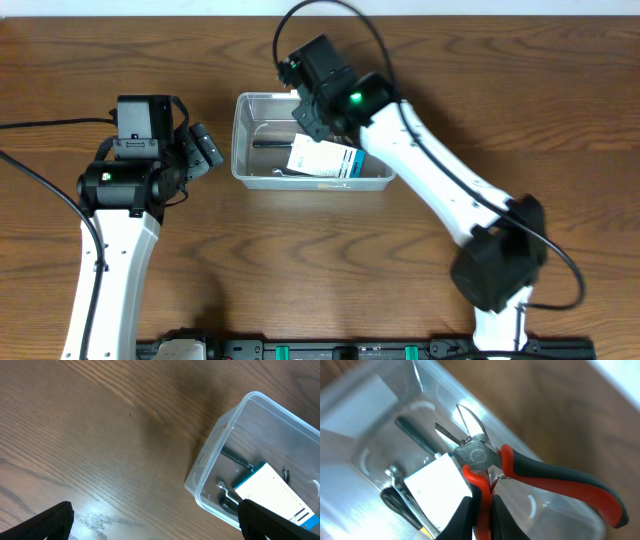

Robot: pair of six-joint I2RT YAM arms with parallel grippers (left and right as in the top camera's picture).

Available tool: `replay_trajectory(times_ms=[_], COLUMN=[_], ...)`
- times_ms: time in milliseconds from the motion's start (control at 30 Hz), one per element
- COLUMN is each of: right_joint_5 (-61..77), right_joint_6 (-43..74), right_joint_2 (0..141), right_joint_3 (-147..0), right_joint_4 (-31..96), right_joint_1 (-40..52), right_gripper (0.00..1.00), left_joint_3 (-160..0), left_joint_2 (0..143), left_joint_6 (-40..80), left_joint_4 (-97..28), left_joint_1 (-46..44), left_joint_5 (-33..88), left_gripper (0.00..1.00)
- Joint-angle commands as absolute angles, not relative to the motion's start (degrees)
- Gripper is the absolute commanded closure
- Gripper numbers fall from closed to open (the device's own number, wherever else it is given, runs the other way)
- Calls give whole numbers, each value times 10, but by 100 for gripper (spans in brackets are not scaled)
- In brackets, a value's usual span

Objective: Pack container
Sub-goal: 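Carry the pliers with the right gripper into the container, then open the right gripper and lift it away from the container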

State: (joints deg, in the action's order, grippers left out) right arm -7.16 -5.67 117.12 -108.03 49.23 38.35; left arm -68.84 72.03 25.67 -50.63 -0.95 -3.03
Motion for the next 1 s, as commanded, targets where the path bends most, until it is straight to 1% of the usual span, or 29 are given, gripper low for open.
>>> replay_trajectory(times_ms=[0, 200, 367, 400, 433, 500, 533, 567, 633, 667, 700, 767, 800, 967], right_joint_5=[-88, -87, -86, -86, -86, -85, -85, -86, -90, -99, -107, -133, -154, -176], right_joint_6=[-65, -65, -65, -65, -65, -65, -65, -65, -68, -69, -69, -49, -26, 41], right_joint_2=[1211, 1259, 1271, 1271, 1272, 1271, 1271, 1270, 1263, 1256, 1246, 1223, 1206, 1125], right_joint_3=[-1089, -1089, -1089, -1089, -1089, -1090, -1090, -1090, -1096, -1103, -1111, -1135, -1153, -1216], right_joint_4=[497, 513, 521, 521, 520, 520, 521, 521, 521, 521, 522, 526, 530, 564], right_joint_1=[391, 391, 391, 391, 391, 391, 391, 391, 391, 391, 391, 389, 385, 329], right_gripper=[93, 90, 83, 79, 68, 55, 45, 38, 29, 21, 18, 5, 1, 1], left_joint_3=[-695, -695, -695, -695, -695, -695, -695, -695, -695, -695, -695, -695, -695, -695], left_joint_2=[724, 724, 724, 724, 724, 724, 724, 724, 724, 724, 724, 724, 724, 724], left_joint_6=[255, 255, 255, 255, 255, 255, 255, 255, 255, 255, 255, 255, 255, 255], left_joint_4=[-507, -507, -507, -507, -507, -507, -507, -507, -507, -507, -507, -507, -507, -507], left_joint_1=[-7, -7, -7, -7, -7, -7, -7, -7, -7, -7, -7, -7, -7, -7], left_joint_5=[-37, -37, -37, -37, -37, -37, -37, -37, -37, -37, -37, -37, -37, -37], left_gripper=[2, 2, 2, 2, 2, 2, 2, 2, 2, 2, 2, 2, 2, 2])
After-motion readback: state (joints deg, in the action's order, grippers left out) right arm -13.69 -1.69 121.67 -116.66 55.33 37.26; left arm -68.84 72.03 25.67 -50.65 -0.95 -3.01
